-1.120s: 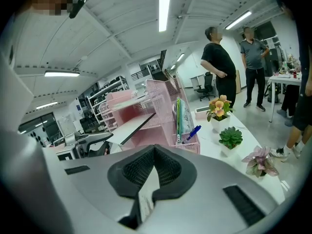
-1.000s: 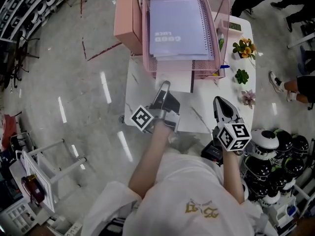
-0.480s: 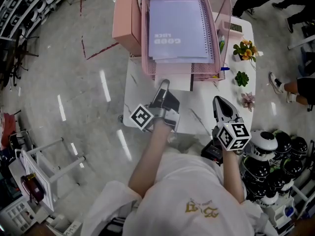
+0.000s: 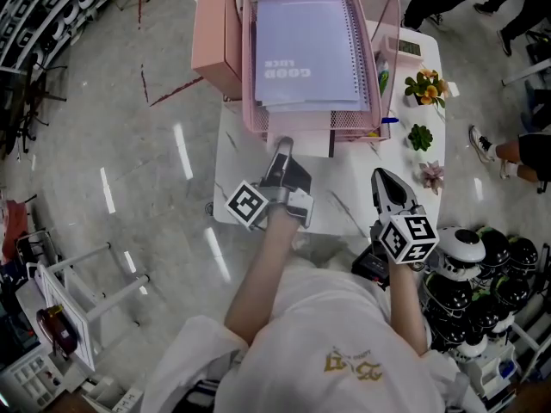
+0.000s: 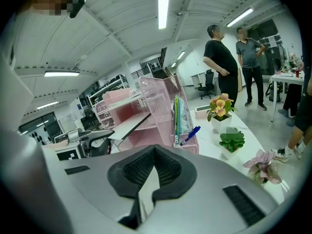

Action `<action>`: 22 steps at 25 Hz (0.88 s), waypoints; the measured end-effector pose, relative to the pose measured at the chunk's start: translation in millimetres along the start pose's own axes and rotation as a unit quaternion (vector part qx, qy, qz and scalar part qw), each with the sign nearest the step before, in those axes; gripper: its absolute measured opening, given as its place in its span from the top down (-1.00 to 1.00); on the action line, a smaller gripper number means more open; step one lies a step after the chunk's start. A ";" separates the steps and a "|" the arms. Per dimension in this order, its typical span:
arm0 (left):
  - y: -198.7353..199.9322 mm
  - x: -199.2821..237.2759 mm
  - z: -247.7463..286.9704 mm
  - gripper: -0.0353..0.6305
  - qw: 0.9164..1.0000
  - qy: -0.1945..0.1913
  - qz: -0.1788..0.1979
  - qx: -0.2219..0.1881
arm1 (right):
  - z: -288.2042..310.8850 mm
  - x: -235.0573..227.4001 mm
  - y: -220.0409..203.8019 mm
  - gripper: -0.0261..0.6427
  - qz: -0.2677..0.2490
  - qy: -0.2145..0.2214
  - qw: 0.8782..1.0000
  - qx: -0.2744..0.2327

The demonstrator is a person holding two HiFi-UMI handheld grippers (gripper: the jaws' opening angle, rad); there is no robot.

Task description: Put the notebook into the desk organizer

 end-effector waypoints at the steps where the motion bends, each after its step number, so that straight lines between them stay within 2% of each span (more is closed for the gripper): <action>1: -0.3 -0.5 0.1 0.76 1.000 0.002 0.006 0.000 | -0.8 -0.4 -0.1 0.89 0.000 -0.001 1.000 -0.001; 3: -0.9 -1.7 0.0 0.76 1.000 0.007 0.019 0.001 | -2.7 -1.1 -0.1 0.89 0.000 -0.002 1.000 -0.002; 8: 1.6 3.9 -4.3 0.62 0.999 0.028 0.036 0.002 | -7.0 -1.2 1.1 0.89 0.000 -0.004 1.000 -0.007; 12: 0.5 5.9 -8.7 0.48 0.999 0.025 0.028 -0.001 | -12.1 0.7 -0.7 0.89 -0.001 -0.004 1.000 -0.008; 18: 0.6 5.4 -23.9 0.46 0.999 0.030 0.041 -0.004 | -23.9 7.1 -1.6 0.89 -0.005 -0.003 1.000 -0.015; 22: -2.4 10.5 -38.8 0.51 0.994 0.063 0.084 0.012 | -33.1 14.2 -3.0 0.89 -0.008 -0.001 1.000 -0.024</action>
Point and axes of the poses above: the fingertips, and each gripper's own axes: z forward along the fingers, x to its left, y out of its top, the point moved 3 cm from there along -z, backward along the fingers, and after that the axes turned 4 degrees about -z, right-handed, at the moved point
